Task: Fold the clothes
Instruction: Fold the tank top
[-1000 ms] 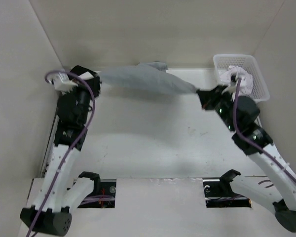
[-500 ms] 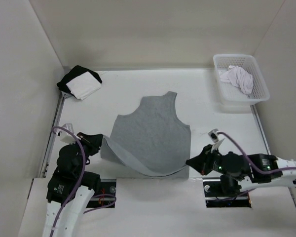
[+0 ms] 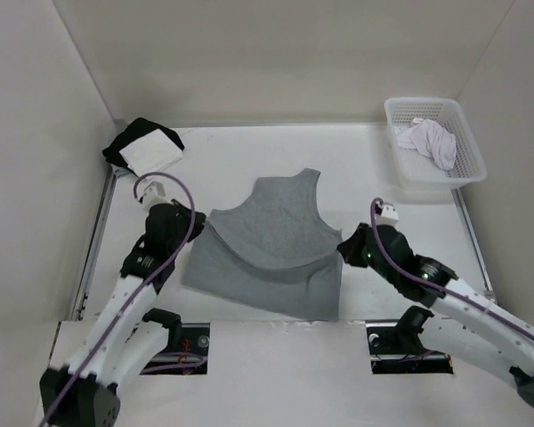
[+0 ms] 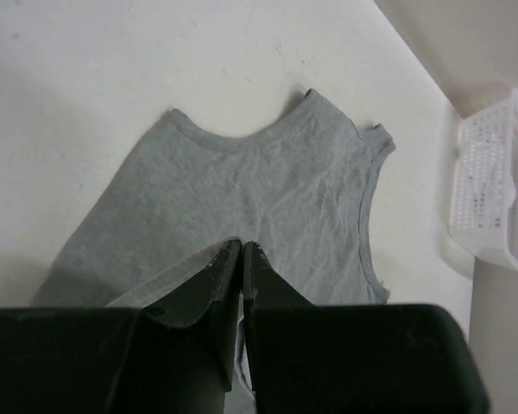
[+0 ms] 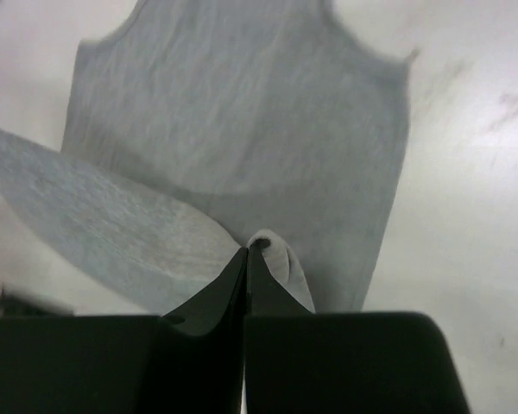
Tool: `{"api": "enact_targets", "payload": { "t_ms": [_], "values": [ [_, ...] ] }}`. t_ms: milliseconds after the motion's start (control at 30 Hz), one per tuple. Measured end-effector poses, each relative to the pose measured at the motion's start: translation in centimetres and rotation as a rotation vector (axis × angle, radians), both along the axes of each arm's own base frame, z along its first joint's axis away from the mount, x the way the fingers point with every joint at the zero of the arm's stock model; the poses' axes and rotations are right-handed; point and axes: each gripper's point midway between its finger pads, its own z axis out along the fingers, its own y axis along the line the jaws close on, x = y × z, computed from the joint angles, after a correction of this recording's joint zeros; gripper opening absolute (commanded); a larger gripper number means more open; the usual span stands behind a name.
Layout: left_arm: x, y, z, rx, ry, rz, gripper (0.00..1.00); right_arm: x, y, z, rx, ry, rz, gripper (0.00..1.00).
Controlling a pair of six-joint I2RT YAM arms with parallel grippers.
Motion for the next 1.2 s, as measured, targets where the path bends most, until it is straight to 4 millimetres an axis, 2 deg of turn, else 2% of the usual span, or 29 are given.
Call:
{"api": "enact_targets", "payload": {
  "t_ms": [167, 267, 433, 500, 533, 600, 667, 700, 767, 833, 867, 933, 967, 1000, 1033, 1100, 1133, 1200],
  "values": [
    [8.0, -2.2, -0.7, 0.023, 0.023, 0.012, 0.02, 9.9, -2.5, -0.9, -0.026, 0.012, -0.15, 0.0],
    [13.7, -3.4, 0.6, 0.013, -0.02, 0.026, 0.02, 15.2, -3.9, -0.4, -0.009, 0.005, -0.2, 0.0],
    [21.6, -3.5, 3.4, -0.008, -0.107, 0.071, 0.02, 23.3, -6.0, 2.2, 0.048, -0.061, -0.255, 0.0],
    [24.4, -3.4, 4.1, -0.011, -0.131, 0.087, 0.06, 26.5, -6.8, 2.8, 0.067, -0.076, -0.271, 0.0],
    [25.8, -3.4, 4.2, -0.009, -0.139, 0.093, 0.15, 28.2, -7.3, 2.9, 0.078, -0.082, -0.282, 0.0],
    [28.3, -3.5, 4.0, -0.001, -0.147, 0.094, 0.35, 31.1, -7.9, 2.3, 0.09, -0.078, -0.296, 0.19],
    [30.5, -3.8, 3.1, 0.002, -0.142, 0.077, 0.43, 33.5, -8.3, 1.2, 0.091, -0.06, -0.311, 0.39],
    [30.8, -3.9, 2.3, 0.006, -0.131, 0.071, 0.43, 34.2, -8.3, 0.4, 0.086, -0.049, -0.313, 0.44],
    [29.9, -3.5, -0.3, 0.021, -0.074, 0.067, 0.38, 34.0, -8.2, -1.4, 0.073, -0.01, -0.318, 0.46],
    [26.8, -2.8, -3.0, 0.037, -0.013, 0.07, 0.33, 32.3, -8.0, -3.0, 0.055, 0.018, -0.324, 0.45],
    [24.3, -2.2, -4.6, 0.048, 0.026, 0.074, 0.31, 30.7, -7.7, -3.7, 0.047, 0.029, -0.326, 0.41],
    [18.2, -1.1, -7.0, 0.065, 0.087, 0.089, 0.26, 26.3, -6.7, -4.8, 0.036, 0.046, -0.312, 0.25],
    [15.3, -0.6, -7.6, 0.067, 0.103, 0.097, 0.25, 23.7, -5.7, -5.0, 0.035, 0.049, -0.29, 0.1],
    [13.0, -0.3, -7.8, 0.061, 0.105, 0.103, 0.25, 21.3, -4.5, -4.8, 0.042, 0.038, -0.258, 0.04],
    [11.1, -0.1, -7.7, 0.051, 0.098, 0.105, 0.25, 19.5, -3.3, -4.4, 0.058, 0.019, -0.226, 0.03],
    [8.5, 0.1, -7.5, 0.023, 0.073, 0.102, 0.28, 16.2, -0.8, -3.3, 0.094, -0.029, -0.149, 0.03],
    [7.7, 0.4, -7.5, 0.015, 0.067, 0.105, 0.32, 14.8, 0.2, -2.8, 0.112, -0.053, -0.114, 0.04],
    [6.3, 0.8, -8.4, -0.005, 0.071, 0.108, 0.36, 12.8, 0.9, -2.5, 0.138, -0.082, -0.083, 0.13]
  ]
}}
